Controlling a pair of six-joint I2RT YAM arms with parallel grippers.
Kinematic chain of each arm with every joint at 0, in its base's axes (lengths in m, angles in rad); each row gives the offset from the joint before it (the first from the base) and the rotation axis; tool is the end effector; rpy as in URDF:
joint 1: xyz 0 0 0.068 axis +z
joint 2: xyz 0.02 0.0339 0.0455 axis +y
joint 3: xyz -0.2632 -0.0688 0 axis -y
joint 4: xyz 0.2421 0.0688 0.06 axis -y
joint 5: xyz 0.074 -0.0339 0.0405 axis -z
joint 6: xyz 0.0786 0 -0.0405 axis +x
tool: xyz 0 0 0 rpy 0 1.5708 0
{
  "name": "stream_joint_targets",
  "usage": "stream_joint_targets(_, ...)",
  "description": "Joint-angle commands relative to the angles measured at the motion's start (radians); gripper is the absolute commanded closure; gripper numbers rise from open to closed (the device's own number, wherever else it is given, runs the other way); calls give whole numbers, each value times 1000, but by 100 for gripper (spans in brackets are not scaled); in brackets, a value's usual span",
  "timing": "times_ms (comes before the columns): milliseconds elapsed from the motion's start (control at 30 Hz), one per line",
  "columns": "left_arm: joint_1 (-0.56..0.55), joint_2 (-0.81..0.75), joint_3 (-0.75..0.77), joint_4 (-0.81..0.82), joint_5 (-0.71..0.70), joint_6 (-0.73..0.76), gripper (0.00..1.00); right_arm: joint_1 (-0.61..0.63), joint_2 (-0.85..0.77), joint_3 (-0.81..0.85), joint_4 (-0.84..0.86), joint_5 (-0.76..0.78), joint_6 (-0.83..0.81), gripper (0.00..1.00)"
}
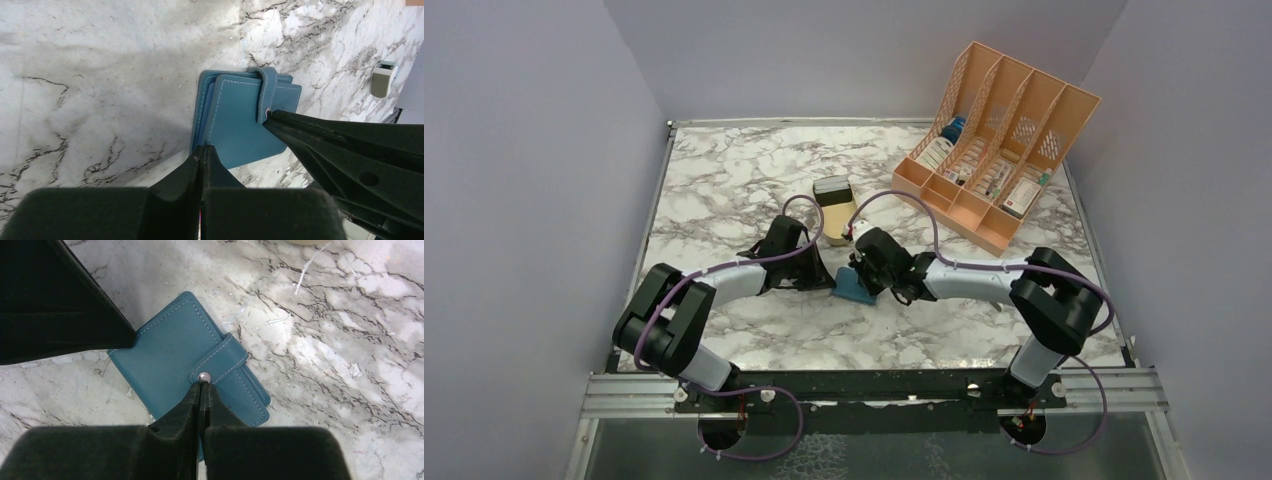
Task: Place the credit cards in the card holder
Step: Open the card holder at the center of the board.
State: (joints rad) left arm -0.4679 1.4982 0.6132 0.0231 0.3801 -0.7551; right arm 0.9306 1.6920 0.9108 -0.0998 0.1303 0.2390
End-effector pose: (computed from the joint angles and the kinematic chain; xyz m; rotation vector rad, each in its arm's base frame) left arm 0.2513 -0.1597 0.1151 -0.1893 2.6059 -0.9642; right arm 0.2248 0.2847 0.1297 -0.7841 2.3474 0.3561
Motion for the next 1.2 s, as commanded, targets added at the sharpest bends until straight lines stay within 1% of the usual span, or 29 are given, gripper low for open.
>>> stream_joint_targets(0, 2, -1, 18, -32, 14, 35, 100, -5, -46, -25, -30, 120, 18, 99)
stream_joint_targets(200, 2, -2, 25, -48, 33, 52, 100, -5, -86, -56, -21, 154, 37, 99)
stream_joint_targets(400, 2, -2, 31, -57, 40, 55, 100, -7, -90, -48, -33, 146, 46, 99)
stream_joint_targets(433, 2, -7, 31, -56, 46, 46, 97, -7, -93, -46, -36, 130, 55, 99)
stream_joint_targets(567, 2, -58, 5, 19, 100, -21, 69, -7, -105, -36, -67, 33, 130, 99)
stream_joint_targets(633, 1, -91, -30, 79, 121, -62, 59, -7, -110, -36, -80, -17, 183, 99)
stream_joint_targets(767, -1, -129, -102, 178, 128, -109, 46, -7, -124, -56, -78, -96, 283, 99)
stream_joint_targets(800, 0, -127, -116, 199, 126, -116, 45, -6, -126, -61, -73, -110, 298, 99)
stream_joint_targets(900, -1, -97, -133, 229, 132, -129, 44, -7, -120, -46, -95, -124, 318, 99)
stream_joint_targets(933, 0, -83, -132, 230, 135, -132, 44, -7, -115, -32, -115, -122, 310, 96)
stream_joint_targets(1033, -1, -45, -125, 233, 148, -139, 44, -7, -116, 3, -144, -100, 249, 80)
stream_joint_targets(1100, -2, -31, -124, 235, 152, -142, 45, -7, -125, 10, -138, -84, 199, 74)
stream_joint_targets(1167, -3, -21, -121, 235, 150, -143, 45, -7, -123, 23, -137, -75, 153, 70)
